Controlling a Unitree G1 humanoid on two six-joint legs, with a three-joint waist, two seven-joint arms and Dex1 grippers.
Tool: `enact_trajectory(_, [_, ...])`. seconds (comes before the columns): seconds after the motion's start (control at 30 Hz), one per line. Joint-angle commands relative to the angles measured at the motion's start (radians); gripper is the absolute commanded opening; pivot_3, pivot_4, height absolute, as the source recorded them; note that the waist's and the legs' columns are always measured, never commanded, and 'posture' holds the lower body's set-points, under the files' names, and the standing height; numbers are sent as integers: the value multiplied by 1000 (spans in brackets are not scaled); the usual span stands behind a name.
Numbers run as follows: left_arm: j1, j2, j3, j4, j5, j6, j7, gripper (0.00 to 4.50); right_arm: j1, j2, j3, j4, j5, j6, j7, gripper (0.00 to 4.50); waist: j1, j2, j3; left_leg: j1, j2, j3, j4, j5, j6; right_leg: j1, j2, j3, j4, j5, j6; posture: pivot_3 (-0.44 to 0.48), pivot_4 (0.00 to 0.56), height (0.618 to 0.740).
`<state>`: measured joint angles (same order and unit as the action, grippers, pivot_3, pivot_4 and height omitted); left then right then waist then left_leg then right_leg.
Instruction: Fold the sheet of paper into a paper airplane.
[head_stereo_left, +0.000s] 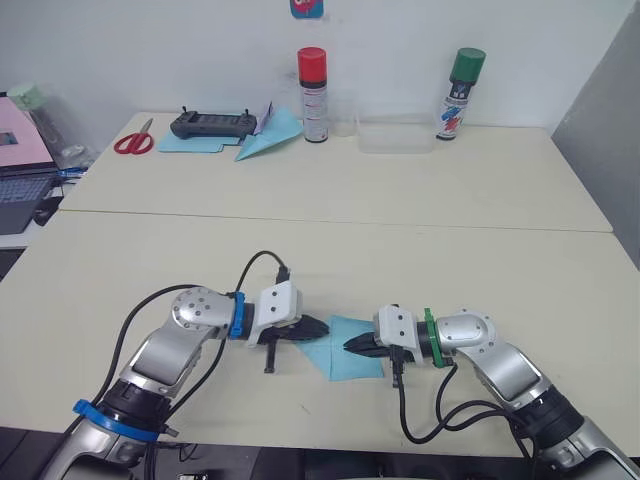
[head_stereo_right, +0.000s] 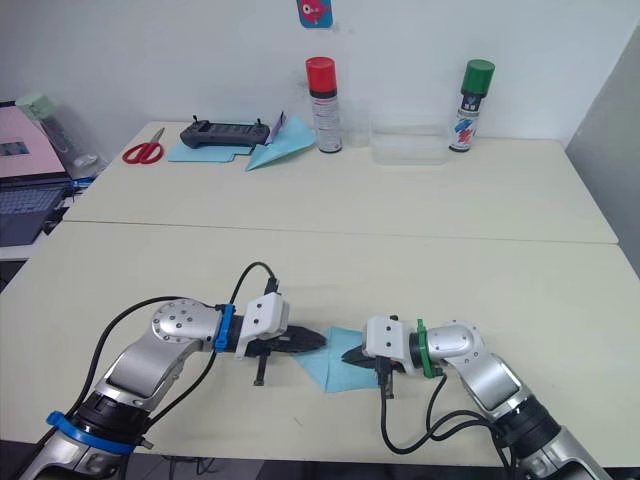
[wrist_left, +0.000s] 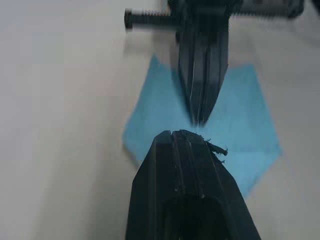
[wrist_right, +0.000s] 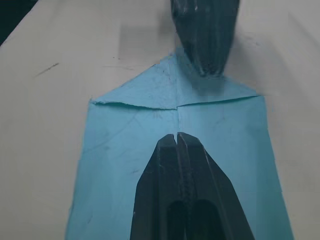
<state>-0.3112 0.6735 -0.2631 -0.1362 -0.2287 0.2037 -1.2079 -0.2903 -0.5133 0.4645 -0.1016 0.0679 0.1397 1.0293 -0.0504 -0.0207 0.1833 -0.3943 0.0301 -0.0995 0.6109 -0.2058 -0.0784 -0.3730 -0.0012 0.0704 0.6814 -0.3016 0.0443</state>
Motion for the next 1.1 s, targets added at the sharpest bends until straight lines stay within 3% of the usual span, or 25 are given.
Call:
enact_trajectory(0.03, [6, 7, -26, 5, 57, -38, 17, 0, 9, -14, 4, 40, -37, 16, -9, 44, 0, 0, 0, 0, 0, 0, 0, 0, 0, 0, 0, 0, 0, 0, 0, 0, 150, 740])
enact_trajectory(0.37, [86, 102, -34, 81, 156, -173, 16, 0, 18, -24, -6, 27, -39, 16, -15, 44, 0, 1, 0, 2, 0, 0, 0, 0, 0, 1, 0, 0, 0, 0, 0, 0, 150, 740])
enact_trajectory(0.7, [150, 196, 67, 113, 112, -185, 19, 0, 20, -32, -13, 35, -38, 14, -12, 44, -4, 1, -1, 4, 1, 1, -1, 0, 0, 1, 0, 1, 1, 0, -1, 0, 150, 740])
enact_trajectory(0.9, [133, 191, 151, 46, 18, -104, 33, 0, 16, -16, -35, 21, 9, 20, 5, 44, -4, 1, -1, 4, 1, 1, -1, 0, 0, 2, 0, 1, 1, 0, -1, 0, 150, 740])
enact_trajectory(1.03, [137, 188, 261, -55, -143, 15, 24, 0, 30, -3, -109, -73, 140, 101, 13, 44, -3, 0, 0, -1, 1, 0, -1, 0, 0, -2, 0, 0, 0, 0, -1, 0, 150, 740])
enact_trajectory(1.1, [159, 202, 303, -97, -185, 40, 13, 529, 26, -6, -160, -128, 224, 197, 15, 192, -3, 0, 0, -5, 1, 0, -1, 0, 0, -5, 0, 0, 0, 0, -1, 0, 150, 740])
